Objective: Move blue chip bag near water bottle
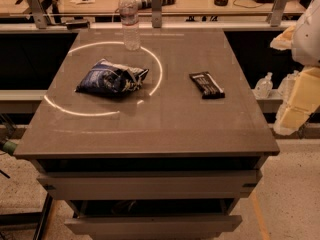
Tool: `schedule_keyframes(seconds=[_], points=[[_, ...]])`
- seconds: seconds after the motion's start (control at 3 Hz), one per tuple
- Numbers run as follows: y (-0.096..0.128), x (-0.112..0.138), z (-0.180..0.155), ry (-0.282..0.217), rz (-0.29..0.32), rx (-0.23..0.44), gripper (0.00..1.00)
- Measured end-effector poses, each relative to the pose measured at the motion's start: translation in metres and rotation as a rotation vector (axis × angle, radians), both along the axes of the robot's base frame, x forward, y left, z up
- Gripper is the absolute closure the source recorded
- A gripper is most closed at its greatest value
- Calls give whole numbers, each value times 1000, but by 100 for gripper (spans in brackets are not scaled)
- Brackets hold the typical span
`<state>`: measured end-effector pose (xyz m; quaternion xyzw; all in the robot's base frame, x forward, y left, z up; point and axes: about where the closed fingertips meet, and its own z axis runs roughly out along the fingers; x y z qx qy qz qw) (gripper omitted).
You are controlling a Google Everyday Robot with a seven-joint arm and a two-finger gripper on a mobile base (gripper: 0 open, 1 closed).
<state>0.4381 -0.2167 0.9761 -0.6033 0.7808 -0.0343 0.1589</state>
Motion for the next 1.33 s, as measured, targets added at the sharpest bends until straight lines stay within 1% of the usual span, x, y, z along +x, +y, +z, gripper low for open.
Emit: schedule_keyframes(seconds=[0.33,0.67,1.0,1.33], points=[[0,0,0,0,0,0,0],[5,2,6,-23,-5,52,0],[25,14,22,-76,-10,209,0],[64,39,39,-139,9,410,0]])
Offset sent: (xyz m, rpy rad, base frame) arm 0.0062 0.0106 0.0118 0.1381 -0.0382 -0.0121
